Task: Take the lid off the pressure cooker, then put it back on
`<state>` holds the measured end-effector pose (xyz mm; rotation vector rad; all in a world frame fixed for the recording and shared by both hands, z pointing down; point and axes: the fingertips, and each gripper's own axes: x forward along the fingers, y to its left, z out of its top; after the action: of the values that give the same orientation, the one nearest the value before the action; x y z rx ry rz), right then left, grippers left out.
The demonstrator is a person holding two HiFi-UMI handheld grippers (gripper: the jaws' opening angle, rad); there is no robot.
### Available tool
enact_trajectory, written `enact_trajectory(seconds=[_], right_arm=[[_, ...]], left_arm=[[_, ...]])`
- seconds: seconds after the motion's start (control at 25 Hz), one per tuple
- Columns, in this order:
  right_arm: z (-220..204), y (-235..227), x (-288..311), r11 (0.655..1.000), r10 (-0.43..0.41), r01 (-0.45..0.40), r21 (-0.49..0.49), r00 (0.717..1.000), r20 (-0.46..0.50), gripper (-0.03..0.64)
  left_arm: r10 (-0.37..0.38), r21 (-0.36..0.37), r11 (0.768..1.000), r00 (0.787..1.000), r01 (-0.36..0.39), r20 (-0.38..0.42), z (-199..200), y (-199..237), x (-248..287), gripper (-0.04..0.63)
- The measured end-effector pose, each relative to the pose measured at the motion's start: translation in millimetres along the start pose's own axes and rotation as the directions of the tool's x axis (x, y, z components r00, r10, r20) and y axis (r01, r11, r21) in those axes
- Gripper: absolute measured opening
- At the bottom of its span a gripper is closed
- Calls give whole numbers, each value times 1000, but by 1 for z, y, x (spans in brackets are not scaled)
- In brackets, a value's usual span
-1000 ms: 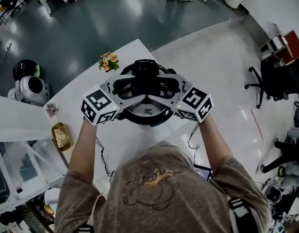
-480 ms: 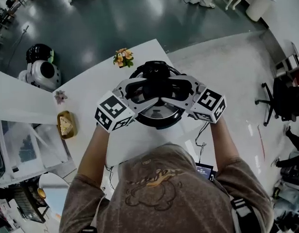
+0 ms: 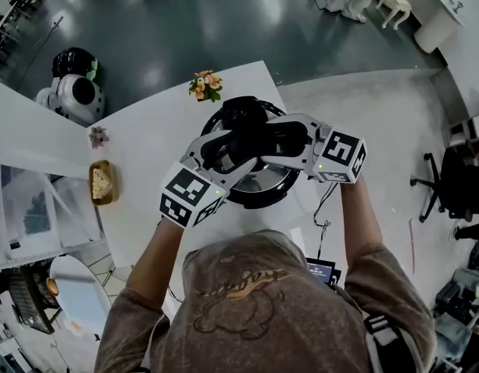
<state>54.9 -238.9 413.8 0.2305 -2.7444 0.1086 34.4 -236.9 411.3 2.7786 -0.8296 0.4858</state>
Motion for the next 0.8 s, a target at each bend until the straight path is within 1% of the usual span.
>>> enact_trajectory(seconds=[0.08, 0.16, 0.28, 0.36, 0.44, 0.52, 0.6, 0.64, 0.68, 0.8], right_arm=[[0, -1, 1, 999, 38, -38, -9, 999, -5, 256], [-1, -1, 2, 998, 60, -60, -11, 998, -8, 256], [-1, -1, 2, 998, 60, -60, -12, 998, -7, 256], [0, 0, 1, 999, 40, -40, -23, 999, 1, 260], [3, 0, -1, 999, -5, 6, -38, 1000, 25, 264], [4, -2, -5, 996, -79, 81, -29, 995, 55, 267], [4, -2, -10, 987, -158, 158, 8, 984, 86, 272], [4, 0, -14, 982, -190, 188, 26, 976, 103, 256], [4, 4, -19, 976, -216, 213, 39, 969, 117, 234], [8, 19, -38, 964, -267, 261, 56, 952, 150, 233]], left_arm=[[38, -23, 999, 999, -38, 0, -1, 1, -1, 267], [59, -37, 998, 998, -59, -1, -2, 1, -1, 267], [60, -33, 998, 998, -60, 2, -2, 0, 0, 268], [56, -18, 998, 998, -56, 11, -2, 0, 0, 268], [56, -5, 998, 998, -56, 24, -1, -1, -1, 268], [57, -1, 998, 997, -57, 49, 2, -2, -2, 259], [65, -8, 998, 995, -64, 81, 3, -5, -9, 272], [72, -14, 997, 993, -71, 95, 2, -7, -14, 275], [79, -19, 997, 991, -77, 108, 2, -9, -20, 274], [100, -26, 995, 985, -97, 140, 3, -22, -40, 274]])
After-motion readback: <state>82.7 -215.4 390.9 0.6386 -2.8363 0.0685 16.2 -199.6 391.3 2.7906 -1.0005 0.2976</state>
